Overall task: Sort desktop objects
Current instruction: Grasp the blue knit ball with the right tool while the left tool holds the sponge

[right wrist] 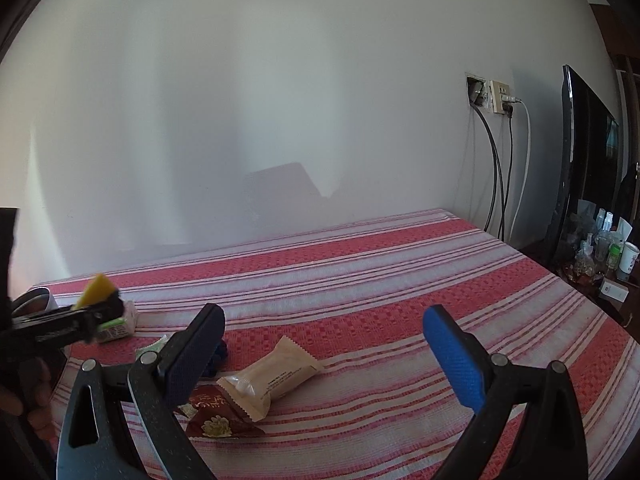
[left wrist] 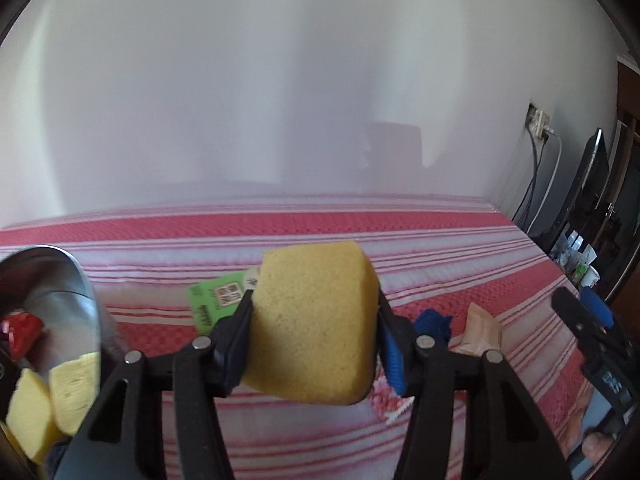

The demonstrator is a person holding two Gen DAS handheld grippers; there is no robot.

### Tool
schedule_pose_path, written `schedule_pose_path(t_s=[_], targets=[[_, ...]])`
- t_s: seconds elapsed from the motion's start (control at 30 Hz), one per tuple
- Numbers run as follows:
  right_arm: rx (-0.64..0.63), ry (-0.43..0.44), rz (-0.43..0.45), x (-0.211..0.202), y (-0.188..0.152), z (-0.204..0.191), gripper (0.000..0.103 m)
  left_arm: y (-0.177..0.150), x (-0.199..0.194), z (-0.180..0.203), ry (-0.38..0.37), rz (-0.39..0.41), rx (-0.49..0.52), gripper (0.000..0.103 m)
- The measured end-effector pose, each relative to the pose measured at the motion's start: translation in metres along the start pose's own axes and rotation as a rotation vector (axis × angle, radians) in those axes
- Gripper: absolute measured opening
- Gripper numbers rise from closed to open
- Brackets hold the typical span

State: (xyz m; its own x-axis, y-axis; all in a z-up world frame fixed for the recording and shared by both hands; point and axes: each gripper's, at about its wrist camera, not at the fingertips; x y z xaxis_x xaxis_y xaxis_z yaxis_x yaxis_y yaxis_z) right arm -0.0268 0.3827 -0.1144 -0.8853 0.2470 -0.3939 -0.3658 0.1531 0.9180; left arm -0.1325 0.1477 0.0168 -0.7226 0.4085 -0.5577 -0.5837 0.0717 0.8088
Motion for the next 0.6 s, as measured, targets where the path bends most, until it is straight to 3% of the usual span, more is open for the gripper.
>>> schedule_pose_path(t_s=[0.07, 0.13, 0.23, 0.27, 0.4, 0.6], targets=[[-0.002, 0.028, 0.000, 0.000, -0.001, -0.002, 0.100, -0.006, -0.019, -0.003, 0.001, 0.046, 0.022, 0.055], [-0.016, 0.069, -0.002, -0.001, -0.002, -0.006, 0.092, -0.013, -0.032, -0.004, 0.017, 0.085, 0.053, 0.055], [-0.065, 0.158, -0.039, 0.006, -0.003, -0.022, 0.066, -0.022, -0.046, -0.004, 0.040, 0.144, 0.098, 0.056], [-0.072, 0.178, -0.059, 0.009, -0.003, -0.028, 0.063, -0.025, -0.051, -0.005, 0.047, 0.166, 0.105, 0.056], [-0.034, 0.300, -0.172, 0.033, 0.005, -0.045, 0.062, -0.025, -0.067, -0.005, 0.053, 0.241, 0.141, 0.056], [-0.153, 0.259, -0.345, 0.085, -0.001, -0.086, 0.062, -0.020, -0.072, -0.013, 0.041, 0.261, 0.101, 0.056]])
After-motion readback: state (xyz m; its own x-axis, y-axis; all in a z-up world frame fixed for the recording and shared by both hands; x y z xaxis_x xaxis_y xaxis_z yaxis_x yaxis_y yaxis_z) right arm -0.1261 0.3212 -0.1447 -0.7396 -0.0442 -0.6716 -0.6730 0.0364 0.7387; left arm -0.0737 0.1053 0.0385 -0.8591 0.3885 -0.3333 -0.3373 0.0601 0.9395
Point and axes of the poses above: each gripper's, at about its wrist camera, not at the fingertips, and x roughly the way its jaws point, z to its right, y to its top, and after that the axes turned 3 degrees about -x, right-handed
